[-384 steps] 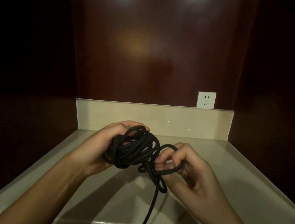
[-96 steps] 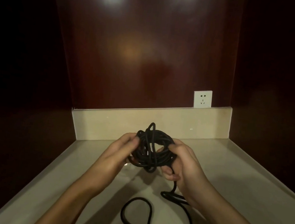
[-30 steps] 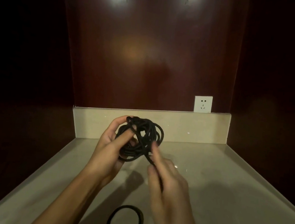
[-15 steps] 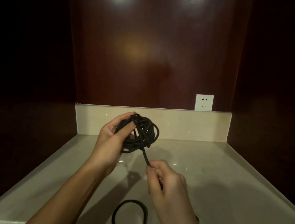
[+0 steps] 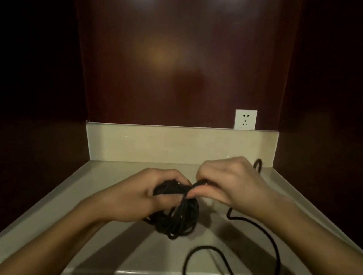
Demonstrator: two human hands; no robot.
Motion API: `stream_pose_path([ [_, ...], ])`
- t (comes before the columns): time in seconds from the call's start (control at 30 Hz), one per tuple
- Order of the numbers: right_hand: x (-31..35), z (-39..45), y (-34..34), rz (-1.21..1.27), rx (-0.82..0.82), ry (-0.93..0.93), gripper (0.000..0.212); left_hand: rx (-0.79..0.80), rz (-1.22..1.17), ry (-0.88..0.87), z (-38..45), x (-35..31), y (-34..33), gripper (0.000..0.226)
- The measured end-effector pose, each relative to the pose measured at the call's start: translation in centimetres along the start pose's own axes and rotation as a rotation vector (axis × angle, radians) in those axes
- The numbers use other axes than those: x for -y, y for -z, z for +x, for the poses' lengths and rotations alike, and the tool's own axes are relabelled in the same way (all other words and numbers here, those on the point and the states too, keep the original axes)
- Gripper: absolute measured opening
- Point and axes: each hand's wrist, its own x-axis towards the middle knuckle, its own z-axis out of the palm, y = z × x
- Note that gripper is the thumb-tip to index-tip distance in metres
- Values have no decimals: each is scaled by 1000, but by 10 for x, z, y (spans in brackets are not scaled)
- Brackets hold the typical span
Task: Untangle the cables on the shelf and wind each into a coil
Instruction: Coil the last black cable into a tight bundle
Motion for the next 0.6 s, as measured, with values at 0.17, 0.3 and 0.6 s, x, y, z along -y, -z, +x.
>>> stream_pose_path([
  [0.17, 9, 19, 5, 311, -183, -160, 48, 43, -451, -38, -15, -26, -3, 40],
  [0.3, 15, 11, -24, 649, -152, -504, 11, -264, -779, -44, -10, -36, -11, 46],
  [0.6, 71, 3, -83, 1151, -454, -1029, 9, -836, -723, 30, 27, 9, -19, 28],
])
